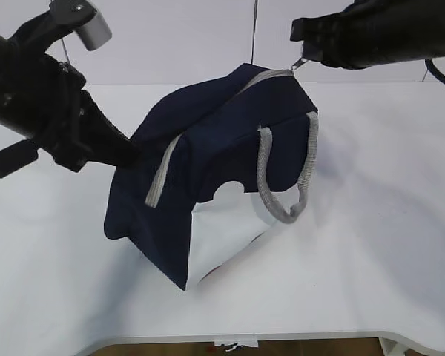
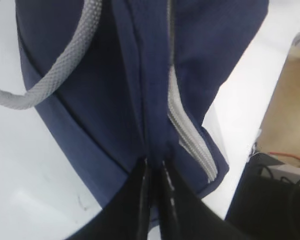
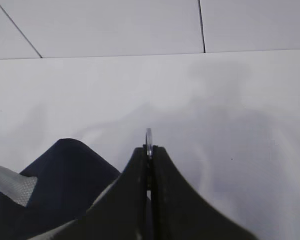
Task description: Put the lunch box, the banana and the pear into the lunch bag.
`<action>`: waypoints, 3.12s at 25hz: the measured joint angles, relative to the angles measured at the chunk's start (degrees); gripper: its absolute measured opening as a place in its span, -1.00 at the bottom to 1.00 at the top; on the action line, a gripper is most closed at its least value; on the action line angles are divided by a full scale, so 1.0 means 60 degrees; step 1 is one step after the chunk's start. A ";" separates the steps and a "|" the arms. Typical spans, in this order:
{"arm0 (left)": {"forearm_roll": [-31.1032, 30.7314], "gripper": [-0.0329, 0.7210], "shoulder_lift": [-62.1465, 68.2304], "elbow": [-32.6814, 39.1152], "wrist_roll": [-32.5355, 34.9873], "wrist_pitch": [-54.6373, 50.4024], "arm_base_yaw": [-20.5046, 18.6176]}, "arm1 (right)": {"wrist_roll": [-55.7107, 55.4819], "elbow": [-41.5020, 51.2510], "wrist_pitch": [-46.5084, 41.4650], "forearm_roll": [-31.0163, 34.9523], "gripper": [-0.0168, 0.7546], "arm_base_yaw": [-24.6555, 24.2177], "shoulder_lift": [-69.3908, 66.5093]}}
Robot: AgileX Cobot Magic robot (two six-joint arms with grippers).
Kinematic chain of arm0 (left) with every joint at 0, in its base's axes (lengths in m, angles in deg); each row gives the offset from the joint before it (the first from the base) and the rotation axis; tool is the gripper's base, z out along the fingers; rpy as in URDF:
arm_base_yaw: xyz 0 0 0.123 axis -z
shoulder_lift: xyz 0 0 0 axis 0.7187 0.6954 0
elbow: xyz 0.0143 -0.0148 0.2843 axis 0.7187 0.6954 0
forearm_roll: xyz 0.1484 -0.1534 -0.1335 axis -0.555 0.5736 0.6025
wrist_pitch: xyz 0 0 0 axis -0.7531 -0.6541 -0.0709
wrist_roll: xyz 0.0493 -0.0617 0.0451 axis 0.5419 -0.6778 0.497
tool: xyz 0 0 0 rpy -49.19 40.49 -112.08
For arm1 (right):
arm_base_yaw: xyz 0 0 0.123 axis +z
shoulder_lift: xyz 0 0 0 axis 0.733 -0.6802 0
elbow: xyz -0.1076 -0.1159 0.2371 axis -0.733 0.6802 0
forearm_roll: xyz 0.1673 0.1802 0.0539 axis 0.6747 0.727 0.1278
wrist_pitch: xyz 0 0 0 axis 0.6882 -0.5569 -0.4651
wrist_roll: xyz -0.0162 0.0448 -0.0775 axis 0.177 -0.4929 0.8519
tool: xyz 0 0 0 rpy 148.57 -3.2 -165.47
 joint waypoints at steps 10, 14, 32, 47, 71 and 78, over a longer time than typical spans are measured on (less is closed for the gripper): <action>0.1027 0.33 -0.0511 -0.0225 -0.0279 0.0264 0.0000 | 0.0000 -0.0817 -0.1178 0.0387 -0.98 0.0034 -0.0037; 0.1331 0.41 -0.0482 -0.1083 -0.0638 0.0370 0.0000 | 0.0000 -0.0837 -0.1355 0.0655 -0.98 0.0034 -0.0074; 0.3001 0.42 0.3182 -0.4706 -0.0909 -0.1143 0.0000 | 0.1321 -0.0853 -0.1737 0.2216 -0.98 0.0034 -0.0399; 0.3861 0.41 0.4839 -0.5833 -0.0930 -0.0335 0.0000 | 0.1504 -0.0853 -0.1737 0.2610 -0.98 0.0034 -0.0419; 0.2770 0.32 0.4257 -0.5851 -0.2090 -0.3721 -0.0510 | 0.1920 -0.0853 -0.1737 0.2973 -0.98 0.0034 -0.0419; 0.2779 0.32 0.4257 -0.5851 -0.2777 -0.3781 -0.0489 | 0.1941 -0.0853 -0.1737 0.2973 -0.98 0.0034 -0.0419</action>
